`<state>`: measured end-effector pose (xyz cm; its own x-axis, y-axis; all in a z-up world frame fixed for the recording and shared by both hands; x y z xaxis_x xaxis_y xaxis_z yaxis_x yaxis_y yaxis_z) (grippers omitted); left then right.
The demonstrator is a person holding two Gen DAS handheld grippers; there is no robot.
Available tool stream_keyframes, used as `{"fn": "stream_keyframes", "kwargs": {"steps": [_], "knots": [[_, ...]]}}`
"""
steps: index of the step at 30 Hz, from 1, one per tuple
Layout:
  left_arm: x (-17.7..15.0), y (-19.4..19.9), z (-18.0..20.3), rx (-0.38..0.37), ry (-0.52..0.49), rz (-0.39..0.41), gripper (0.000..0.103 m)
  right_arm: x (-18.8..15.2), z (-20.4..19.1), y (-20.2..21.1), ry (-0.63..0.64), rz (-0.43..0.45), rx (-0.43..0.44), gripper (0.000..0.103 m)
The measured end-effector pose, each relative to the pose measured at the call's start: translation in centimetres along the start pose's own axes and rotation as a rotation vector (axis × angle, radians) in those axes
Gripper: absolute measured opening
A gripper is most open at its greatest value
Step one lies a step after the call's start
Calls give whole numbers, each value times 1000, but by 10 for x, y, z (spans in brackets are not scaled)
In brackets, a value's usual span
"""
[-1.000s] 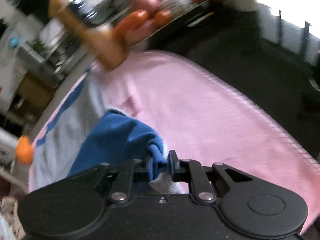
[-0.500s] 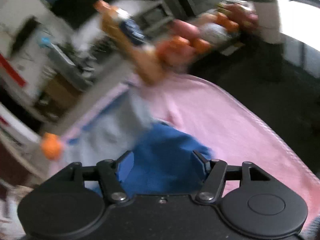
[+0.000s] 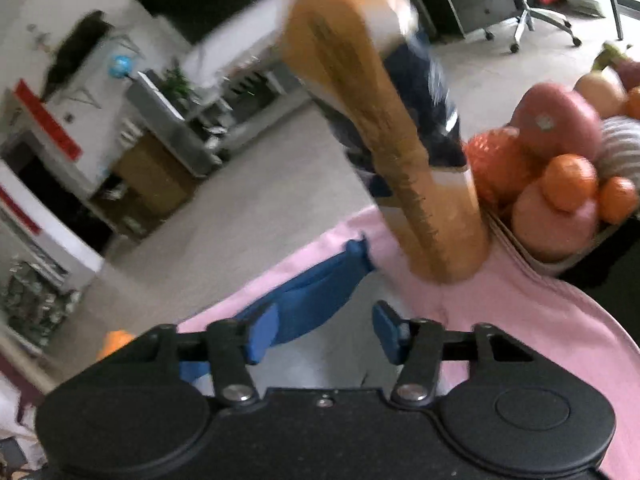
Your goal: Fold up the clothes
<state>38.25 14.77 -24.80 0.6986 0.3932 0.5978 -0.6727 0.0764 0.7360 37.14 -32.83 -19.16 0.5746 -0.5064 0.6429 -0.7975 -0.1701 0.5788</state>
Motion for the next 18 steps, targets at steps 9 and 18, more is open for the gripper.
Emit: {"fn": "stream_keyframes", "kwargs": {"steps": [9,18], "knots": [[8,-28,31,-52,-154,120,11,-21,4,-100,145,-16,-140,24],[-16,-39,82,300,-510,282,19,-55,-36,-83,607,191,-373,13]]}}
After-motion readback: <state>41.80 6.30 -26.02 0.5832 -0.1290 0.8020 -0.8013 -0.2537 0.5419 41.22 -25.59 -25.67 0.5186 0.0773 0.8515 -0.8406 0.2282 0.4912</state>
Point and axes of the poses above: each gripper's, at about its wrist camera, not at the fingertips, and y roughly against the way its jaws point, z to its right, x to its top, the point moved 3 cm from there along -y, roughly the way its jaws point, and after that the axes turned 7 degrees about z, right-handed, at the moved point
